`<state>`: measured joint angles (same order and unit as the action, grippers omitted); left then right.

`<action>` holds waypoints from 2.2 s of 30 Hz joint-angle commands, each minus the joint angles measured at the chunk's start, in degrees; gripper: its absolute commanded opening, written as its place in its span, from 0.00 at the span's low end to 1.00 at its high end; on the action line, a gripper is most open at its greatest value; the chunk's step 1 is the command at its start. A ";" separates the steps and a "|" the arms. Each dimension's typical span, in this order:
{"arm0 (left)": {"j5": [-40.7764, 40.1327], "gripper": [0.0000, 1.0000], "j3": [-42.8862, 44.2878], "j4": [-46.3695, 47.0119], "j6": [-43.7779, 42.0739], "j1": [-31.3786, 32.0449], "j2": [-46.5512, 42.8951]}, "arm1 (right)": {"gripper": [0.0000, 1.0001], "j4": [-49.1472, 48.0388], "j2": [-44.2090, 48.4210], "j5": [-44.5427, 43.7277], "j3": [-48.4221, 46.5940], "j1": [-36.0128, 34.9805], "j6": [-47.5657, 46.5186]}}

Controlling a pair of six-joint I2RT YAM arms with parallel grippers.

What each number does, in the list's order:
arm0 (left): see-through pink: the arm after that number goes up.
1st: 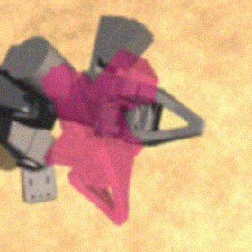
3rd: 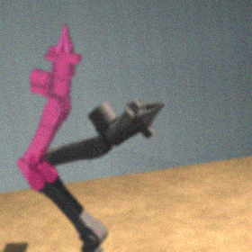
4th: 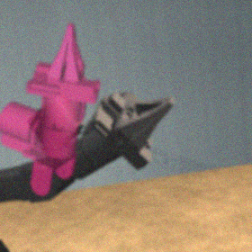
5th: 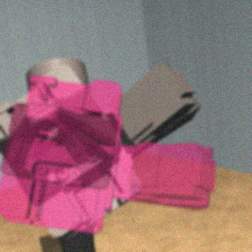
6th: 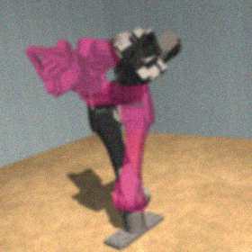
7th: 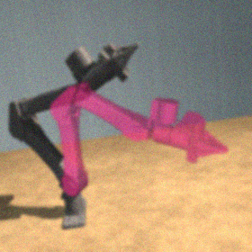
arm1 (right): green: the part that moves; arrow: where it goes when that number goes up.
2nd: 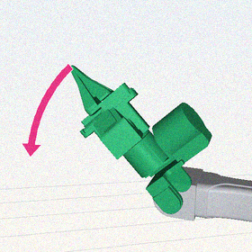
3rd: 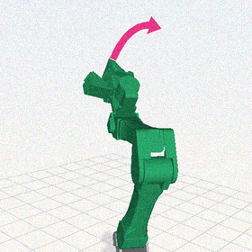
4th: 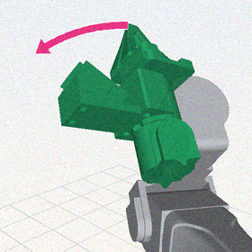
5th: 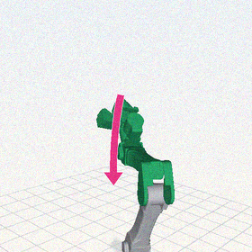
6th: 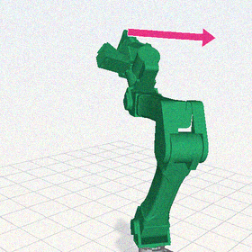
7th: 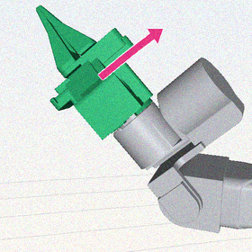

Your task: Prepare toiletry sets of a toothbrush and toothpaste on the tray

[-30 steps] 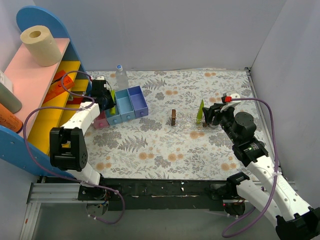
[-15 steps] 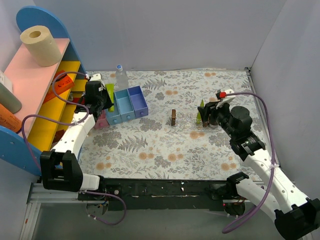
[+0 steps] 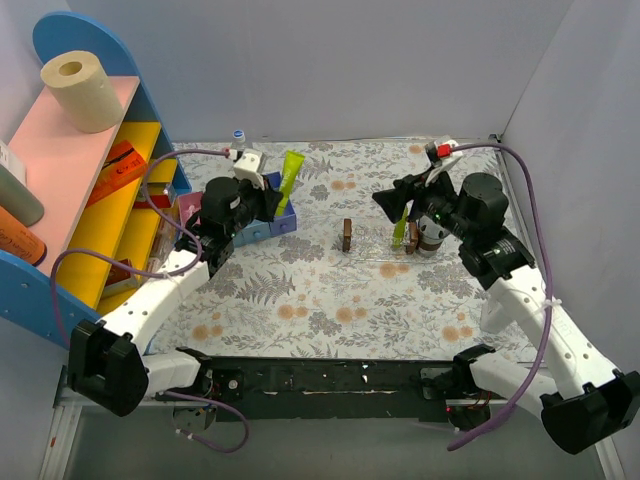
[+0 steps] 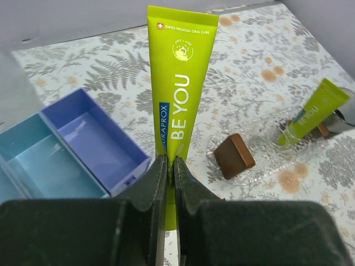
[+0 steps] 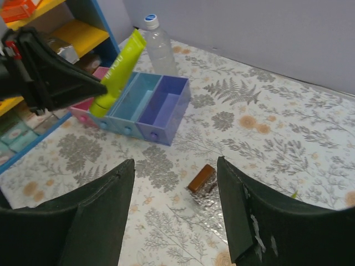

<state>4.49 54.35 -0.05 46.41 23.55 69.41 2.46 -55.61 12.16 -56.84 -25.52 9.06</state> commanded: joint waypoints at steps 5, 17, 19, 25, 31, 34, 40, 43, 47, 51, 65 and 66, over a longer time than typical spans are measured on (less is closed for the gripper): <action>6.40 0.00 -7.58 13.14 -2.03 6.94 -3.31 | 0.68 -1.22 -8.10 10.25 -7.93 -0.58 10.18; 5.00 0.00 -10.75 14.56 -2.82 13.54 -4.98 | 0.62 -4.65 -20.41 14.55 -11.98 -1.82 16.69; 4.48 0.00 -10.84 14.47 -3.26 14.33 -5.16 | 0.61 -4.74 -21.73 15.34 -12.51 -2.08 17.04; 3.60 0.00 -11.02 14.21 -4.05 15.65 -5.42 | 0.56 -4.57 -23.75 16.14 -13.47 -3.31 17.31; 2.89 0.00 -11.28 14.21 -4.40 16.35 -5.51 | 0.36 -4.74 -24.10 17.37 -13.30 -3.66 17.48; 2.72 0.00 -11.37 14.21 -4.58 16.53 -5.69 | 0.17 -4.92 -24.10 17.54 -13.03 -3.66 17.48; 2.89 0.05 -11.46 14.12 -4.67 16.70 -5.69 | 0.01 -7.20 -23.49 17.54 -11.45 -3.66 17.66; 2.01 0.46 -11.46 13.76 -4.05 16.70 -5.86 | 0.01 -10.10 -21.91 18.25 -10.05 -3.66 16.35; 3.15 0.84 -11.11 13.24 -3.61 16.35 -6.74 | 0.01 -9.23 -20.41 17.28 -10.13 -3.49 12.75; 12.62 0.98 -8.31 11.13 -1.07 12.14 -5.95 | 0.01 -6.68 -19.80 20.17 -11.54 -3.22 9.23; 49.73 0.98 -1.09 7.27 4.12 5.37 1.51 | 0.01 1.06 -20.23 41.35 -17.87 -2.17 1.57; 50.87 0.98 -1.00 7.35 4.56 5.37 1.87 | 0.01 0.62 -20.23 42.06 -18.04 -2.17 2.27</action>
<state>44.58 50.74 8.93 49.45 29.43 69.47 3.90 -77.34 46.63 -71.44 -28.12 11.73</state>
